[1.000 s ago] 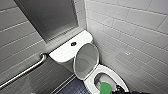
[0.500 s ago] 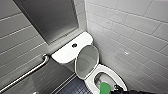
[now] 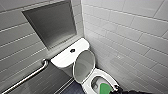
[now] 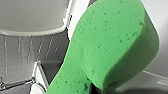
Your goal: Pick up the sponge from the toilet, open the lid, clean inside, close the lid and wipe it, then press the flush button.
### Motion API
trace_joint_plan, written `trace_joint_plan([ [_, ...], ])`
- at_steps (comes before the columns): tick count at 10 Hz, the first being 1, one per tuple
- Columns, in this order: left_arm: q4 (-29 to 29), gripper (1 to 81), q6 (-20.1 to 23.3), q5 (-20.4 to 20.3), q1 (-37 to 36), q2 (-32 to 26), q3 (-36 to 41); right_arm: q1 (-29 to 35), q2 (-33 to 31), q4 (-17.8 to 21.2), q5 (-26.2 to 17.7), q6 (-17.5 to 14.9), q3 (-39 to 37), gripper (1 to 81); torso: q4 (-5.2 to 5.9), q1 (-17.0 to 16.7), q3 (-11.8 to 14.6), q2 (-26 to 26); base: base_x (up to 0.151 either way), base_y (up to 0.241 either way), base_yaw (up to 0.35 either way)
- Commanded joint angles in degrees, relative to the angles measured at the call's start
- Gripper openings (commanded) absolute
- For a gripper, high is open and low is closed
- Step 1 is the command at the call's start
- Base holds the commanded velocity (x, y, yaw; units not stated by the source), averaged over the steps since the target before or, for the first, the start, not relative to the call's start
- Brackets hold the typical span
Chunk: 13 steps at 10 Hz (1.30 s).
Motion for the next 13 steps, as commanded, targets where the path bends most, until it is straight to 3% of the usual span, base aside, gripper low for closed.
trace_joint_plan([
  [1,-0.22,81.1,0.09,5.02,-0.14,-2.16,1.63,4.91,-1.1,-0.1,-2.8,-0.08,1.62,1.0,0.13,0.0,-0.13,0.0,0.0,0.0,0.0],
  [3,-0.4,81.1,-0.26,5.02,-2.59,-6.39,6.38,3.42,-1.72,-0.01,-2.88,-0.08,1.62,1.0,-2.38,-0.15,1.7,-0.02,0.0,0.0,0.0],
  [4,-0.92,81.1,-0.88,4.94,-4.26,-9.2,9.64,2.1,-2.42,-0.1,-2.88,-0.08,1.53,1.0,-2.66,-0.15,2.12,0.0,0.0,0.0,0.0],
  [6,-1.36,81.1,-2.9,5.29,-9.35,-14.74,15.09,-1.06,-6.37,-0.01,-2.71,-0.08,2.15,1.0,-2.69,-0.2,2.1,0.0,0.0,0.0,0.0],
  [8,-1.45,81.1,-5.53,5.81,-14.72,-19.73,20.69,-3.87,-14.16,0.08,-1.66,-0.08,7.23,1.0,-2.69,-0.22,2.1,0.0,0.0,0.0,0.0],
  [10,-3.64,81.1,-6.42,7.82,-19.99,-22.64,23.6,-7.65,-20.41,-0.1,3.34,-0.17,11.62,1.0,-2.71,-0.22,2.1,0.0,0.0,0.0,0.0],
  [13,-10.14,81.1,-6.85,12.14,-28.78,-24.4,26.77,-17.48,-23.07,-0.36,9.93,-0.35,13.05,1.0,-2.71,-0.22,2.1,0.0,0.0,0.0,0.0],
])
